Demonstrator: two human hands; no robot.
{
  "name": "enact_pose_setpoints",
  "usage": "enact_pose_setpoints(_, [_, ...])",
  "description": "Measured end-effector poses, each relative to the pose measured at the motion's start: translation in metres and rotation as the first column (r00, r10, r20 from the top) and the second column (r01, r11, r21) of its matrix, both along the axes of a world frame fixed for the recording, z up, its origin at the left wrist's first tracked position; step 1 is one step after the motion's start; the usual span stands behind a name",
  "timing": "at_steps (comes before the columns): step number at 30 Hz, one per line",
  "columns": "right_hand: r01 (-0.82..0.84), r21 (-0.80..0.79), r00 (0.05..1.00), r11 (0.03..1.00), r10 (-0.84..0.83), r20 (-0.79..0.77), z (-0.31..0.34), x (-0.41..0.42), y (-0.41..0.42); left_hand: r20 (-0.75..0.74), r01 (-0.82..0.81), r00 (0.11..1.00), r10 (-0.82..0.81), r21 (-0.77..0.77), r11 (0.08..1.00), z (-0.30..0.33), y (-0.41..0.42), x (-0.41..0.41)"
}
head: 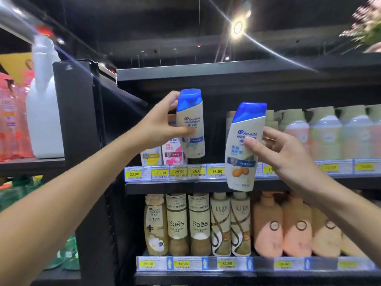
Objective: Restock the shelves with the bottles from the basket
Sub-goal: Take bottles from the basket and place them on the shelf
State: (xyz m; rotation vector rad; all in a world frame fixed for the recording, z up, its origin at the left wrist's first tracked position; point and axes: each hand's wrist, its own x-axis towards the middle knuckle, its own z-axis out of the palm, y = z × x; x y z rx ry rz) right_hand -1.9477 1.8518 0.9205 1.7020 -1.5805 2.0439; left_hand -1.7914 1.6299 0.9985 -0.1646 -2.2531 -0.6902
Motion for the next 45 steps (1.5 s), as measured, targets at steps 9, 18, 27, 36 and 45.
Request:
enact_pose_setpoints(9, [0.020,-0.006,1.000,1.000,-0.020,-0.017,0.000,-0.018,0.017,0.147,-0.099,0.979,0.139,-0.252,0.963,0.022,-0.008,-0.047])
enact_pose_setpoints(18, [-0.008,0.005,1.000,1.000,0.008,-0.023,-0.003,-0.031,0.024,0.284,-0.286,0.860,0.424,-0.421,0.861,0.031,-0.012,-0.087])
enact_pose_setpoints(27, [-0.023,0.023,1.000,0.999,0.023,0.020,-0.010,-0.036,0.034,0.356,-0.387,0.718,0.599,-0.510,0.768,0.036,-0.009,-0.105])
enact_pose_setpoints(36, [-0.004,0.053,0.997,0.999,0.000,0.072,-0.018,-0.037,0.033,0.252,-0.462,0.576,0.778,-0.685,0.564,0.035,-0.013,-0.109])
enact_pose_setpoints(45, [-0.013,0.051,0.994,0.999,0.007,0.105,-0.027,-0.038,0.025,0.094,-0.452,0.484,0.870,-0.825,0.340,0.026,-0.021,-0.129])
